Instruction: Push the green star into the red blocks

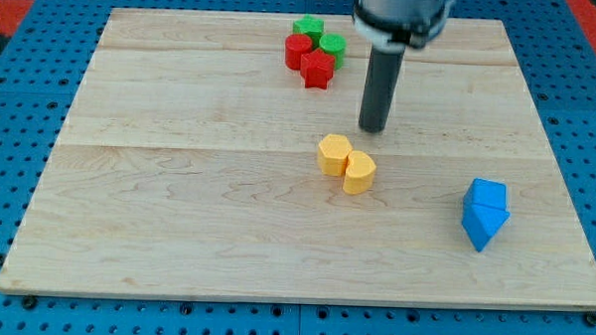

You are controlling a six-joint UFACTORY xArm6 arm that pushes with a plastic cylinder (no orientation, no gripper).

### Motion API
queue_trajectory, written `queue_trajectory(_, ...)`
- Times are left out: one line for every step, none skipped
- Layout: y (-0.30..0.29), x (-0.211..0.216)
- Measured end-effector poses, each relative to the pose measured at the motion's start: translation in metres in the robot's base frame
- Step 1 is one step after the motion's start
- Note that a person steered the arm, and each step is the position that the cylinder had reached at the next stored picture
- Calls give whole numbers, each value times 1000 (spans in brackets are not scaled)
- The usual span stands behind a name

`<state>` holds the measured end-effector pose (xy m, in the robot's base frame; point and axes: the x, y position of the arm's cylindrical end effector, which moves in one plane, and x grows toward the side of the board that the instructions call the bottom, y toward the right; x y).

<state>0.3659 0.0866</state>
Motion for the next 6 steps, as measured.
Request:
queue_trajectory(-3,-45)
queue_trajectory(6,-102)
queue_trajectory(-39,-150)
queue_trajectory(-103,-173)
queue_trajectory(-136,-168)
queue_trajectory(-117,-152)
